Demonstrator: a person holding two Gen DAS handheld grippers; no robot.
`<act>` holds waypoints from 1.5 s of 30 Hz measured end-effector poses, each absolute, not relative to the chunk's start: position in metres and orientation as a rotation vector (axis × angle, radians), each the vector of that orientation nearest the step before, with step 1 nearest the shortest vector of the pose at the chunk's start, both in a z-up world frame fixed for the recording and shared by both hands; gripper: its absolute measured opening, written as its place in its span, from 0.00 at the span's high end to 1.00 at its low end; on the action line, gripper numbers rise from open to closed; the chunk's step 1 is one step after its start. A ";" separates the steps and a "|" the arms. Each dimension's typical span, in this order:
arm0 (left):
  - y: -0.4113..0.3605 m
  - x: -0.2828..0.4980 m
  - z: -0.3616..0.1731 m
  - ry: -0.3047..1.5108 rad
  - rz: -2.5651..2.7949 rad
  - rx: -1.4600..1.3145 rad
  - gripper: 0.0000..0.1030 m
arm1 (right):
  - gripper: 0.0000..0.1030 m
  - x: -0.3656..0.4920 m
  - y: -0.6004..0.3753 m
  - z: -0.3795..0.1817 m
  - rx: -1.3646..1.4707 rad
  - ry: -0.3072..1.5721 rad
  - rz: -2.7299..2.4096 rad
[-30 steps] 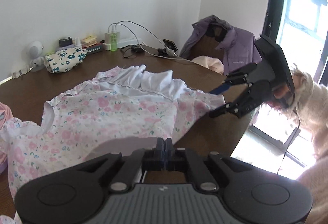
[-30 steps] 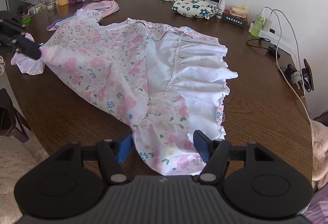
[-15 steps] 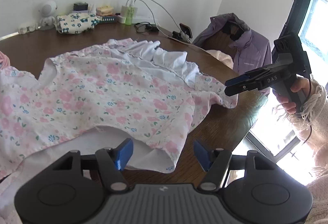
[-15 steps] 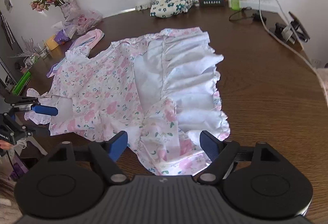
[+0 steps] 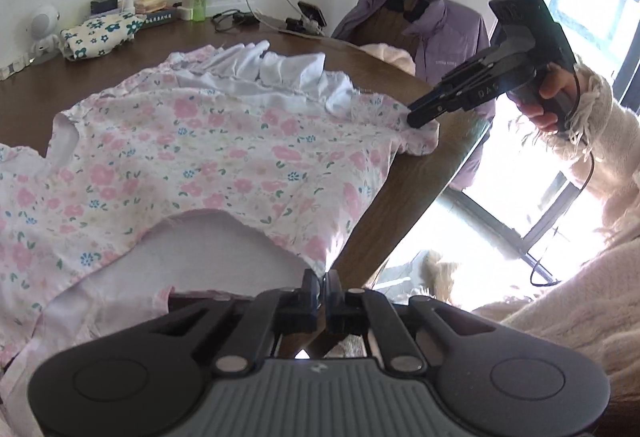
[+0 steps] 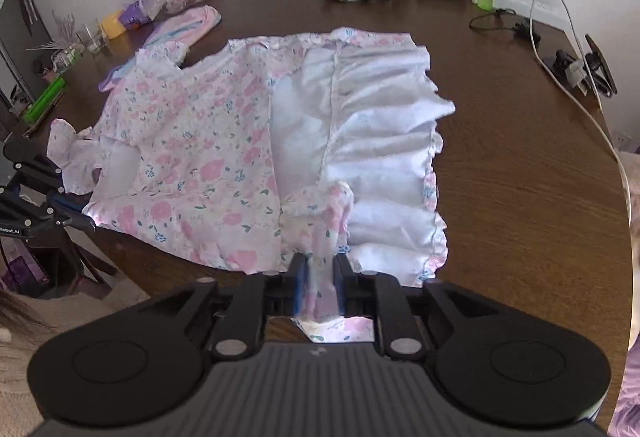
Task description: Fold clothes
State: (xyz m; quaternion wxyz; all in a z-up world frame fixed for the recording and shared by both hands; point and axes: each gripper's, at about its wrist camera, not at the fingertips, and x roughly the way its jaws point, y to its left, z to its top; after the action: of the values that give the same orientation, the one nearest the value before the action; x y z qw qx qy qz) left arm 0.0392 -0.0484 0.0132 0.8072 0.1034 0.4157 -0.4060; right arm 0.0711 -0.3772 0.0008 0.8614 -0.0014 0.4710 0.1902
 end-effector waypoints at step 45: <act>-0.056 0.041 0.012 0.809 -0.835 0.217 0.89 | 0.88 0.070 -0.409 0.008 0.127 0.884 0.238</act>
State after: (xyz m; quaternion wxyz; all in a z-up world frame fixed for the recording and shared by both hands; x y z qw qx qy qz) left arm 0.0408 -0.0555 0.0121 0.8302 0.1025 0.3813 -0.3935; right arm 0.0702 -0.4094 0.0084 0.8951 0.0611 0.4265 0.1150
